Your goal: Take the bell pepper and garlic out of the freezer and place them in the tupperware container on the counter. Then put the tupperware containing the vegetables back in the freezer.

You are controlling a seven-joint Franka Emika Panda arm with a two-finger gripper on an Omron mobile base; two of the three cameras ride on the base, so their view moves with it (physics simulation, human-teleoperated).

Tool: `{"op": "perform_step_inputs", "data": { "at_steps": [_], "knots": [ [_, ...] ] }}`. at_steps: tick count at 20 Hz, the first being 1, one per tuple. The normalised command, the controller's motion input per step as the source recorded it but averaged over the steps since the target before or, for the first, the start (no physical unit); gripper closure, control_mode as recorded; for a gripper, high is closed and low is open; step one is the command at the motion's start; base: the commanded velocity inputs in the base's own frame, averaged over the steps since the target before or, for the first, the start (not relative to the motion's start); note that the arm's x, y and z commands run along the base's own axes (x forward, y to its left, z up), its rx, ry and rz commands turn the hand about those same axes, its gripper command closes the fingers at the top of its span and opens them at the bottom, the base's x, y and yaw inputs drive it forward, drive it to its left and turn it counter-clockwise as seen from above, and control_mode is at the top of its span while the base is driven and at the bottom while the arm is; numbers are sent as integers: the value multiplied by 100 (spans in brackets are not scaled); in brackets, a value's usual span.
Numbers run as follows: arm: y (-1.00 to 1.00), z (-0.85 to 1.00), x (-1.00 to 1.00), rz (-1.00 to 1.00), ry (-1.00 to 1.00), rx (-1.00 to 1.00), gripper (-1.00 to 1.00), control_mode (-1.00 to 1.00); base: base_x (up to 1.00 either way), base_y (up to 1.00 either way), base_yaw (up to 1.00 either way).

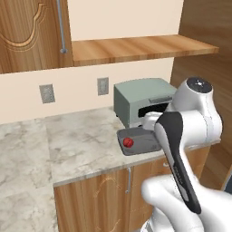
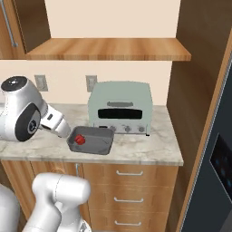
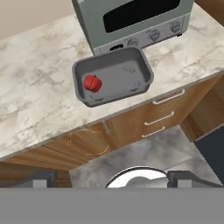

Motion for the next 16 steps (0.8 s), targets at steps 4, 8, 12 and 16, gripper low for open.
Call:
{"op": "perform_step_inputs", "data": {
  "at_steps": [4,8,12,16],
  "knots": [
    [-4,-9,-23,0,8,0,-100,100,-16,0,0],
    [0,0,0,0,0,0,-100,100,-99,-6,-1],
    [0,0,0,0,0,0,-100,100,-100,-41,-5],
    [0,0,0,0,0,0,-100,100,-100,-85,-4]
  ]
}}
